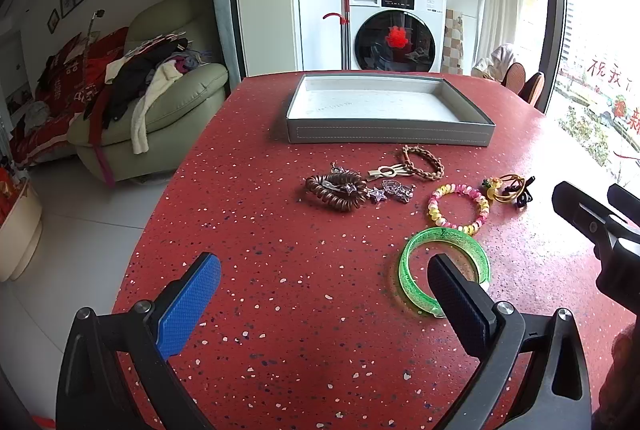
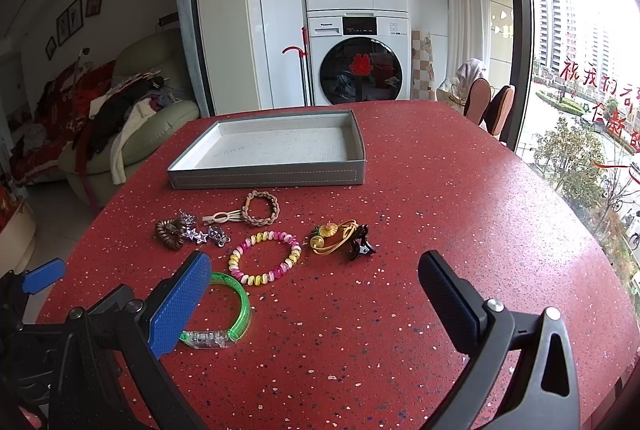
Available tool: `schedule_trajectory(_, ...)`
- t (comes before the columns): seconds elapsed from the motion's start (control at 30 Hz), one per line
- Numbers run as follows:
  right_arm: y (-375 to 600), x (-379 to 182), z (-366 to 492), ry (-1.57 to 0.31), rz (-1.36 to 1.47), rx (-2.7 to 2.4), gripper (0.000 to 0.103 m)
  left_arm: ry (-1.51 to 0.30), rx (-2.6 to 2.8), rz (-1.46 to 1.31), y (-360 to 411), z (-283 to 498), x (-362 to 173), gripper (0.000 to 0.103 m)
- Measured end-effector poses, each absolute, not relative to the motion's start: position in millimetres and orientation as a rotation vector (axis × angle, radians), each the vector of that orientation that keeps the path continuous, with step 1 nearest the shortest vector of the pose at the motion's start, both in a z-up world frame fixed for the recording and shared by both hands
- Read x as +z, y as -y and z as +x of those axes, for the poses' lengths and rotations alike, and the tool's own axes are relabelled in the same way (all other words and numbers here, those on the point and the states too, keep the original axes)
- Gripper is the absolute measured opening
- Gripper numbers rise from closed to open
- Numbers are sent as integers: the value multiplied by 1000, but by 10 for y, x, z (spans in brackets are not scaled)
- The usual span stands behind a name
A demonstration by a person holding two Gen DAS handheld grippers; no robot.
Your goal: Organize jewelry
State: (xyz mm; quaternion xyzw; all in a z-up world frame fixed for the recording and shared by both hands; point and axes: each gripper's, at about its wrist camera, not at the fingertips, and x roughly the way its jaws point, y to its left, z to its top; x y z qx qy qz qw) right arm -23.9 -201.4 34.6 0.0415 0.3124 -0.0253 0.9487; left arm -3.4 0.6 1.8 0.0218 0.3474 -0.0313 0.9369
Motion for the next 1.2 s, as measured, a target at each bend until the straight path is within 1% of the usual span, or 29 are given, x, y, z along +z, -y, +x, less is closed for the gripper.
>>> schedule_trajectory(0.8,1986,296,-193,-655,102,-55,103,-742,-77,51,33,-11,-32,103)
schedule_trajectory(0.93,2066,284,-91,-686,118,-61,103,-775,-89,52,47,44,-68,103)
schedule_trajectory(1.2,2459,157,188,-818,220,-94,103,-897,-149,25,87,289,-195,103)
